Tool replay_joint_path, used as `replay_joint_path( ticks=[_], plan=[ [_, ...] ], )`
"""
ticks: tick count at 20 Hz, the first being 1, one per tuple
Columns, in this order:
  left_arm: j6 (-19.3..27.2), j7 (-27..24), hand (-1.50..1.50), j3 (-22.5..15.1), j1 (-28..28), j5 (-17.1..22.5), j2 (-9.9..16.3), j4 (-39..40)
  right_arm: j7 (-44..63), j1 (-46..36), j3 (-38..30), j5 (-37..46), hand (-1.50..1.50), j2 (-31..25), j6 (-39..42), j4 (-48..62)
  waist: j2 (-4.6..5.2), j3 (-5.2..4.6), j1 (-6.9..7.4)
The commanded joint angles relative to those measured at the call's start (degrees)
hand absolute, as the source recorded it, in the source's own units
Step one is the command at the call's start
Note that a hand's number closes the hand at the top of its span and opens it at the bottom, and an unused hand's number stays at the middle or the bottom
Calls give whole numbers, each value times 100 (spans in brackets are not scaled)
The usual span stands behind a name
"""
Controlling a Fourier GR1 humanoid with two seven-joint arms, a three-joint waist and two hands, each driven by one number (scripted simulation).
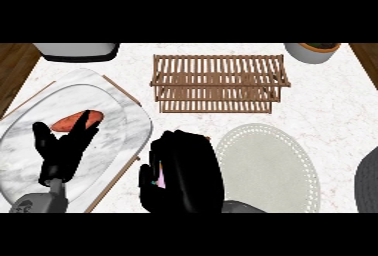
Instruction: Pick the cupcake from the placemat and place it in the tiered shelf
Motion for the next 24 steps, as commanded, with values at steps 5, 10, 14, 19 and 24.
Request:
replay_joint_path(
  ticks=[5, 10, 14, 19, 24],
  plan=[
    [179, 151, 0, -117, 139, -153, -180, 192, 1899, -1760, -837, 208, 150, 49, 954, -947, 13, -56, -89],
    [-10, 174, 0, -51, 311, -40, -87, 129, 2015, -2330, -1645, 97, 150, 48, 1311, -806, 25, -55, -81],
    [-75, 124, 0, -29, 337, -36, -60, 106, 1877, -2734, -2463, -85, 150, 48, 1455, -543, 40, -51, -88],
    [-20, 238, 0, -43, 261, -50, -106, -15, 1401, -3612, -3453, -171, 150, -74, 1662, 286, 59, -48, -43],
    [-120, 180, 0, 86, 236, 19, -55, 113, 860, -3906, -4053, -373, 150, -416, 1775, 896, 75, -46, -40]
  ],
)
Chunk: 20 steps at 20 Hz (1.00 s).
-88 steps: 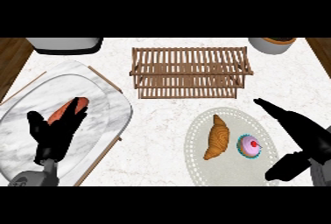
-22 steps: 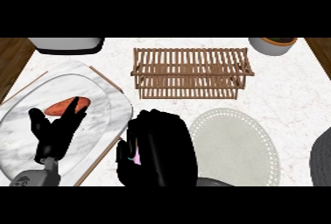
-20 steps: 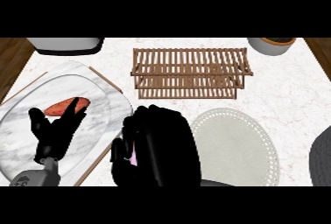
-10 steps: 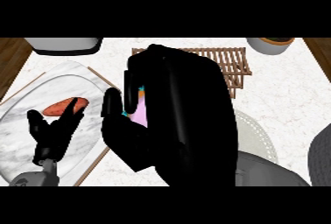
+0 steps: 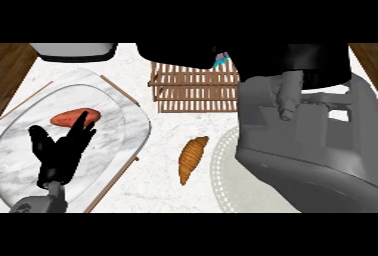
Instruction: Pick the cupcake from the placemat and place it in the tiered shelf
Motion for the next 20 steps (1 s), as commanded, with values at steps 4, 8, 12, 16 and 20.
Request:
replay_joint_path(
  ticks=[4, 8, 12, 16, 20],
  plan=[
    [-117, 293, 0, -1, -31, 101, -74, 355, -82, -610, -803, -418, 150, -378, 557, 1054, 65, -45, 7],
    [-9, 235, 0, -136, 278, -69, -160, 92, -754, -646, -1028, -664, 150, -721, 774, 1741, 69, -42, 48],
    [39, 292, 0, -196, 215, -182, -214, 89, -1066, -690, -913, -421, 150, -618, 455, 2229, 67, -42, 56],
    [-295, 257, 0, 75, 161, 65, 23, 123, -1546, -777, -914, -163, 150, -624, 45, 2898, 76, -43, 93],
    [-37, 531, 0, 111, -278, -45, -54, 257, -2224, -198, -787, -8, 150, -603, -377, 3125, 86, -39, 39]
  ],
)
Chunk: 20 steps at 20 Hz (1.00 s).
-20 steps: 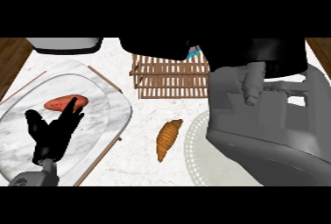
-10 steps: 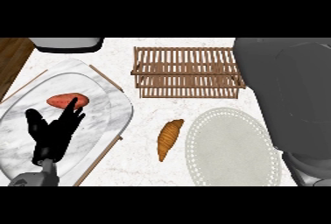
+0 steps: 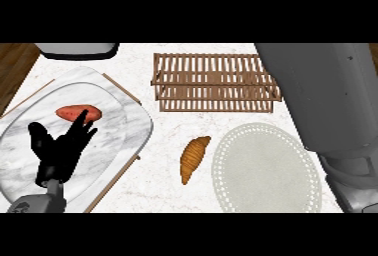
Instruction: Pick the cupcake from the placemat and place it in the tiered shelf
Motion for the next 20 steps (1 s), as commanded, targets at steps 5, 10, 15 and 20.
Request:
replay_joint_path(
  ticks=[5, 10, 15, 20],
  plan=[
    [-160, 0, 0, 21, 305, 17, -51, 307, -864, 143, -67, 245, 150, -184, -465, 817, 30, -46, 0],
    [-88, 109, 0, -116, 233, -47, -226, 164, -1329, -198, -278, 209, 150, -40, -902, 1468, 42, -46, 50],
    [134, 106, 0, -63, -46, -244, -296, 457, -1576, -308, -358, 111, 150, -125, -727, 1550, 30, -46, -18],
    [-46, 117, 0, -66, 303, -148, -246, 73, -1383, -362, -103, 411, 150, 7, -622, 1845, 20, -46, 19]
  ],
)
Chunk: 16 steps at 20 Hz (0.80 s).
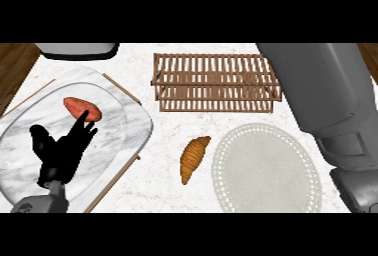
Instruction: Pick the cupcake from the placemat and place it in the tiered shelf
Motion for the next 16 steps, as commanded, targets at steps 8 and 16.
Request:
replay_joint_path(
  ticks=[8, 16],
  plan=[
    [2, 326, 0, -19, -41, -1, -95, 302, 307, -130, -1062, -601, -150, 326, -1294, -75, 40, -46, -20],
    [-372, 156, 0, 280, 120, 166, 237, 459, 189, -258, -1894, -1429, -150, 168, -1752, -486, 23, -46, -58]
  ],
)
